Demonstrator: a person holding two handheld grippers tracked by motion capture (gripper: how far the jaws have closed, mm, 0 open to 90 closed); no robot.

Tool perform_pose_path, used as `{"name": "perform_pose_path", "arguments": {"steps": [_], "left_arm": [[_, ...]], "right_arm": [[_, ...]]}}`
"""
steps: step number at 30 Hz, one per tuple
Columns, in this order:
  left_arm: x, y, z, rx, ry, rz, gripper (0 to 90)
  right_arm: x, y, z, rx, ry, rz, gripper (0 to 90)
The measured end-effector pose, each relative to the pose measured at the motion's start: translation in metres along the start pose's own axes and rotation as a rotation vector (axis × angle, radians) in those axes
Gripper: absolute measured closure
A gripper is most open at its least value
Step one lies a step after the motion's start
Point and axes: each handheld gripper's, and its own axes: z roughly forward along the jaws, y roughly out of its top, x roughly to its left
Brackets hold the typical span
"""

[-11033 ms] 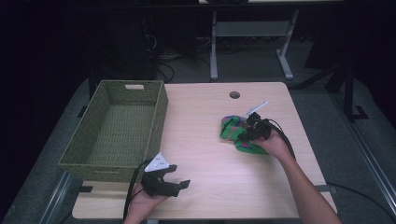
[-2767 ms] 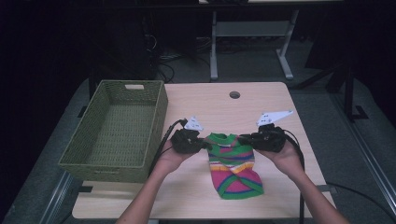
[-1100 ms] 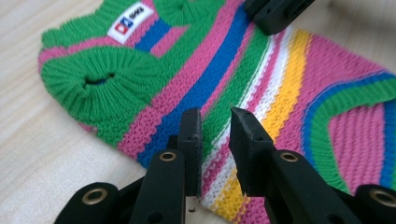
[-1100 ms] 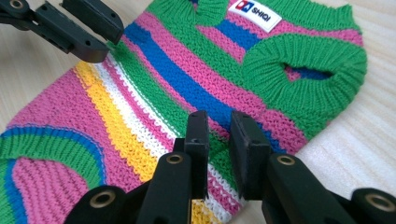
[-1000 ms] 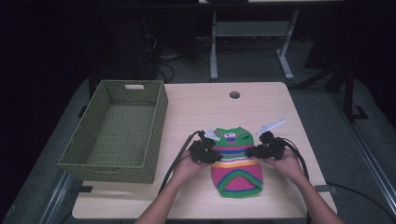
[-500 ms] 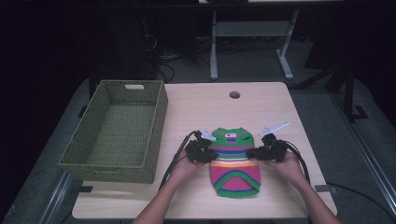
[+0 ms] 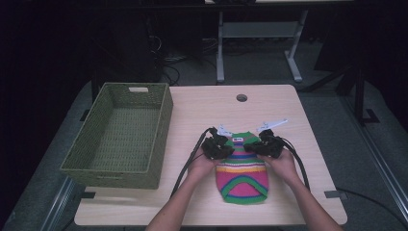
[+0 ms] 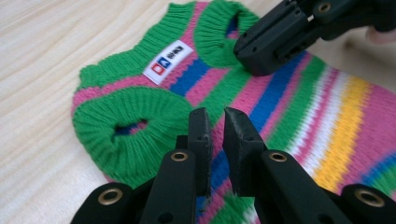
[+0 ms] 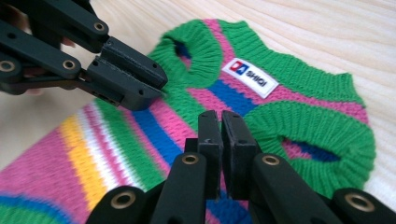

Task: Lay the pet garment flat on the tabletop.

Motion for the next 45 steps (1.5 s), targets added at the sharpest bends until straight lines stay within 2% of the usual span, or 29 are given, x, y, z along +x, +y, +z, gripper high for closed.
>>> {"name": "perform_pose_path", "arguments": {"steps": [3,4,5,7,12,15,20,22,23,26,31,34,37,41,45], "left_arm": [[0.006,-0.002,0.006,0.035,0.036,-0.027,80.7],[0.012,-0.005,0.005,0.021,0.017,-0.068,81.1],[0.014,-0.005,0.005,0.018,0.009,-0.079,81.1],[0.013,-0.004,0.005,0.020,0.018,-0.074,81.0],[0.010,-0.003,-0.001,0.006,0.021,-0.059,79.4],[0.006,-0.005,-0.008,0.007,0.010,-0.041,79.4],[-0.004,-0.013,-0.017,0.006,-0.023,-0.021,79.2],[-0.007,-0.016,-0.019,0.011,-0.032,-0.012,79.9],[-0.009,-0.019,-0.018,0.028,-0.046,-0.007,81.2],[-0.008,-0.022,-0.018,0.055,-0.043,0.012,81.3],[-0.004,-0.024,-0.017,0.053,-0.036,-0.016,81.3],[0.002,-0.026,-0.019,0.057,-0.026,-0.022,81.0],[0.007,-0.029,-0.021,0.046,-0.023,-0.048,80.8],[0.009,-0.031,-0.022,0.041,-0.018,-0.057,80.9],[0.008,-0.031,-0.023,0.042,-0.014,-0.057,78.9]], "right_arm": [[-0.003,0.000,0.008,0.045,-0.048,-0.008,87.5],[-0.004,-0.001,0.008,0.042,-0.043,-0.002,87.8],[-0.005,-0.002,0.008,0.034,-0.032,0.016,87.7],[-0.005,-0.002,0.008,0.031,-0.028,0.021,86.4],[-0.001,0.000,0.006,0.036,-0.033,-0.019,82.5],[0.003,-0.002,-0.002,0.044,0.001,-0.021,79.4],[0.006,-0.007,-0.015,0.022,0.014,-0.040,78.3],[0.006,-0.012,-0.020,0.025,0.021,-0.043,78.0],[0.006,-0.017,-0.022,0.048,0.026,-0.043,79.2],[0.006,-0.023,-0.021,0.068,0.024,-0.045,81.4],[0.007,-0.027,-0.014,0.072,0.034,-0.042,82.4],[0.006,-0.025,-0.010,0.057,0.038,-0.038,82.3],[0.006,-0.024,-0.005,0.032,0.051,-0.017,82.3],[0.006,-0.023,-0.003,0.015,0.057,-0.010,81.1],[0.001,-0.024,-0.002,-0.007,0.085,0.025,77.9]]}}
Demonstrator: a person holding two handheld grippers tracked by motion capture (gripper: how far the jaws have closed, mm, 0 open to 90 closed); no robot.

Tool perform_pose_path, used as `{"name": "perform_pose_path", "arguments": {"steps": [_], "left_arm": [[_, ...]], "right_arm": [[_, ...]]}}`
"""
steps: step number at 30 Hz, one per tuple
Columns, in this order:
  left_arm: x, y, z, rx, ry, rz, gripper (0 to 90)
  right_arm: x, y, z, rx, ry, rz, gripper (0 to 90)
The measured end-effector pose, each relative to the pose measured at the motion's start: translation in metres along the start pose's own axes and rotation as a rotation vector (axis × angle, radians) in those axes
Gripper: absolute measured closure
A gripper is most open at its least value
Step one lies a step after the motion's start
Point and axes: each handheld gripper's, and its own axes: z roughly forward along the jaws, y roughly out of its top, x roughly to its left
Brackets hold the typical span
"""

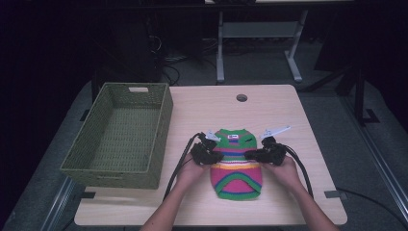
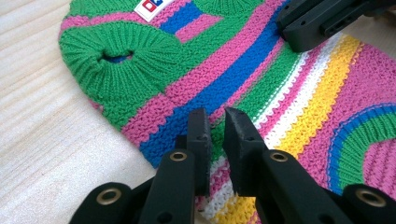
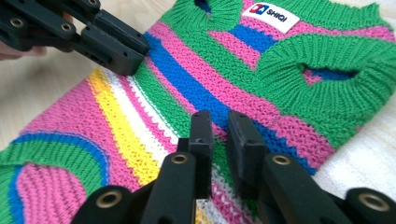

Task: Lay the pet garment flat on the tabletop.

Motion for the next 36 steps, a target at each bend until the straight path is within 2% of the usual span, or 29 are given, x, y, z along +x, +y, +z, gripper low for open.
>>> {"name": "perform_pose_path", "arguments": {"steps": [6,9,14,16,19,24,25,31,34,36], "left_arm": [[-0.003,0.002,-0.006,-0.002,-0.008,0.012,73.5],[-0.002,0.002,-0.010,-0.028,-0.020,-0.003,72.4],[0.001,-0.001,-0.017,-0.039,-0.030,-0.015,68.3],[0.003,-0.003,-0.021,-0.062,-0.034,-0.033,66.5],[0.004,-0.005,-0.023,-0.068,-0.040,-0.044,63.4],[0.002,-0.010,-0.029,-0.081,-0.042,-0.042,60.0],[0.003,-0.011,-0.031,-0.074,-0.042,-0.030,59.1],[0.003,-0.016,-0.037,-0.089,-0.037,-0.036,55.3],[0.001,-0.019,-0.039,-0.089,-0.041,-0.044,53.2],[0.001,-0.020,-0.040,-0.077,-0.039,-0.035,50.9]], "right_arm": [[0.003,0.001,-0.008,-0.013,0.007,0.000,75.5],[0.002,0.001,-0.011,-0.019,0.004,-0.007,74.5],[-0.001,-0.001,-0.016,-0.018,0.009,0.001,72.6],[-0.003,-0.001,-0.021,-0.015,0.004,0.001,71.9],[-0.004,-0.002,-0.026,-0.019,0.010,0.008,69.1],[-0.006,-0.004,-0.033,-0.020,0.009,0.007,64.5],[-0.007,-0.004,-0.034,-0.023,0.008,0.005,63.7],[-0.007,-0.005,-0.040,-0.016,0.006,-0.001,59.0],[-0.008,-0.007,-0.045,-0.015,0.004,0.002,56.6],[-0.009,-0.008,-0.047,-0.013,0.008,0.010,55.0]]}}
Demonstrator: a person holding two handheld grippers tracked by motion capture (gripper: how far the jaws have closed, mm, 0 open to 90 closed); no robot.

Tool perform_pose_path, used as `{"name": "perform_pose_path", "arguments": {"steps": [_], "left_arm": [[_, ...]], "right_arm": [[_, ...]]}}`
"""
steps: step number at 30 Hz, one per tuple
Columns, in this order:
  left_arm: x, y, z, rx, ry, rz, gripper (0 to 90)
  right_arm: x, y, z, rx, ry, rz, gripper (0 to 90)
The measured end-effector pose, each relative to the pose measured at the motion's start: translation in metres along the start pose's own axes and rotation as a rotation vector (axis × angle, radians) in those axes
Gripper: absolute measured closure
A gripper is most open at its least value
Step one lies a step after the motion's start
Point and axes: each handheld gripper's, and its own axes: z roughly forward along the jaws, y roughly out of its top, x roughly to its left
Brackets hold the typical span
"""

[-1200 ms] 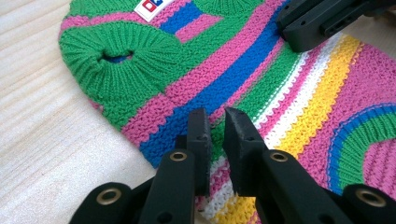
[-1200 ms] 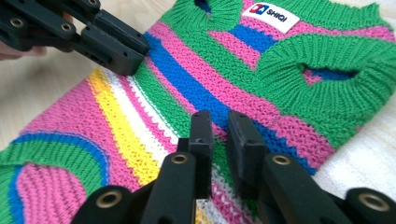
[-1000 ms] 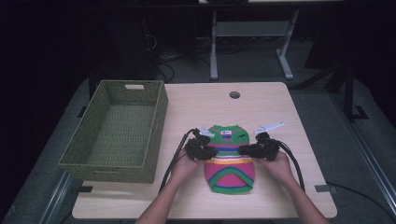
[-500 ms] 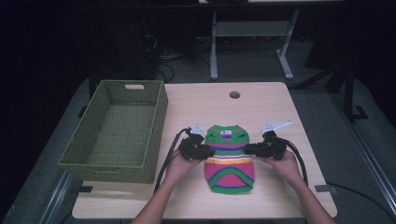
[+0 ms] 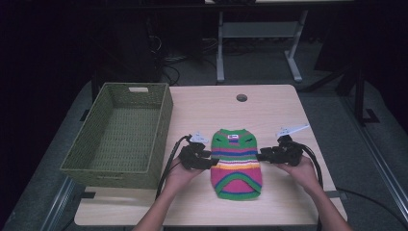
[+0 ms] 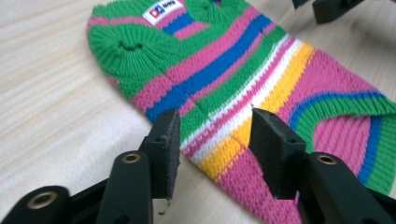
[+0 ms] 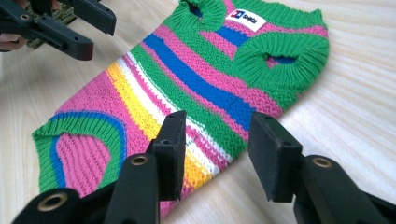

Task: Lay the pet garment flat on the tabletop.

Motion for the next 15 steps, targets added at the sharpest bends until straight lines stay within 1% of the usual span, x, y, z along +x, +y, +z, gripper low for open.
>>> {"name": "perform_pose_path", "arguments": {"steps": [1,5,6,7,9,12,13,15], "left_arm": [[0.000,-0.001,-0.001,0.009,0.002,0.010,50.9],[-0.001,-0.004,-0.004,-0.003,0.005,-0.002,48.5],[-0.001,-0.006,-0.005,0.006,0.010,0.009,46.2],[-0.001,-0.006,-0.005,0.006,0.010,0.009,45.3],[-0.001,-0.008,-0.006,0.002,0.007,0.002,45.0],[-0.002,-0.010,-0.008,-0.006,0.005,-0.009,43.9],[-0.002,-0.011,-0.010,-0.005,0.003,-0.004,43.6],[-0.003,-0.011,-0.011,-0.007,0.005,-0.001,42.5]], "right_arm": [[0.000,0.000,0.000,0.000,0.000,0.000,55.0],[-0.001,-0.002,-0.007,0.010,-0.005,0.003,52.6],[-0.002,-0.004,-0.010,0.008,-0.008,0.005,51.2],[-0.002,-0.004,-0.010,0.008,-0.008,0.005,51.2],[-0.004,-0.005,-0.014,0.001,-0.016,0.008,50.1],[-0.005,-0.009,-0.020,-0.015,-0.012,0.016,49.4],[-0.006,-0.010,-0.021,-0.019,-0.012,0.012,49.0],[-0.005,-0.012,-0.023,-0.022,-0.022,0.018,47.6]]}}
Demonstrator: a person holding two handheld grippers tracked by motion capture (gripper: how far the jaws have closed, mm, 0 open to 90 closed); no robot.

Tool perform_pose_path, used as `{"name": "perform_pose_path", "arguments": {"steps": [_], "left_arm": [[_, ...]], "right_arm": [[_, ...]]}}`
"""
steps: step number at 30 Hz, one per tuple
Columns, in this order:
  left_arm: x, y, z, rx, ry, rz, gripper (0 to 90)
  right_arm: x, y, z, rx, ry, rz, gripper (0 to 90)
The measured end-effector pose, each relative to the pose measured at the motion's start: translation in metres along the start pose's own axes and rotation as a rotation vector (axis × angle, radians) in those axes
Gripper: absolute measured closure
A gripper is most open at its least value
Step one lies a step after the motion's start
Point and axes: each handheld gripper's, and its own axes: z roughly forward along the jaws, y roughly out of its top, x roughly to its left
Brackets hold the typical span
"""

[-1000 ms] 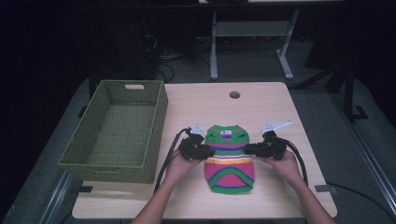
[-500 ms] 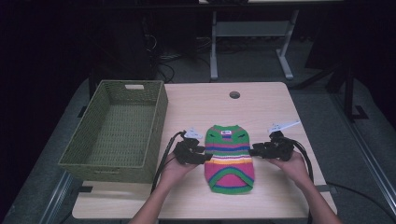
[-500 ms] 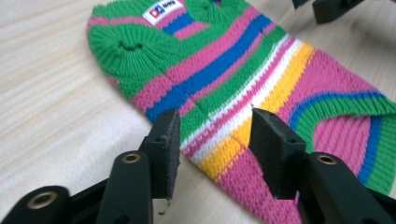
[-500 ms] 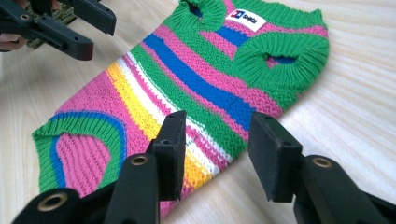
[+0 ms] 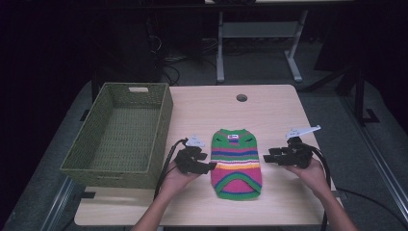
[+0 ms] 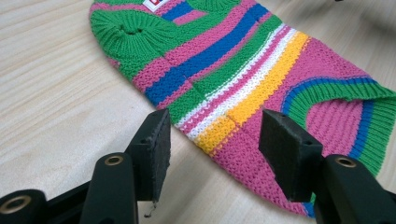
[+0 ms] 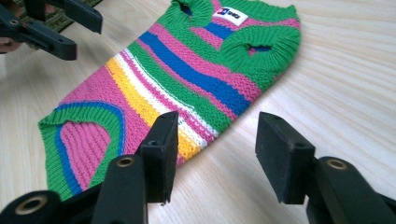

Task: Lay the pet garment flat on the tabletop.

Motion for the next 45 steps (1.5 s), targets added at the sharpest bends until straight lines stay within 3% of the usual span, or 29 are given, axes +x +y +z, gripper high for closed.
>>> {"name": "perform_pose_path", "arguments": {"steps": [5,12,26,29,34,45], "left_arm": [[-0.004,-0.002,-0.005,0.008,-0.002,0.017,39.6],[-0.009,-0.010,-0.011,-0.026,0.012,0.013,36.2],[-0.012,-0.026,-0.024,-0.057,0.022,-0.015,31.6],[-0.014,-0.033,-0.026,-0.070,0.022,-0.033,30.7],[-0.017,-0.040,-0.028,-0.077,0.013,-0.031,29.4],[-0.021,-0.060,-0.040,-0.067,0.035,-0.021,27.2]], "right_arm": [[-0.001,-0.006,-0.003,0.005,-0.019,-0.011,46.8],[-0.003,-0.017,-0.011,0.013,-0.026,-0.003,45.2],[-0.006,-0.040,-0.033,-0.026,-0.056,0.023,41.2],[-0.004,-0.047,-0.039,-0.038,-0.059,0.029,40.4],[-0.002,-0.056,-0.042,-0.048,-0.062,0.028,39.6],[0.006,-0.076,-0.054,-0.069,-0.081,0.025,34.2]]}}
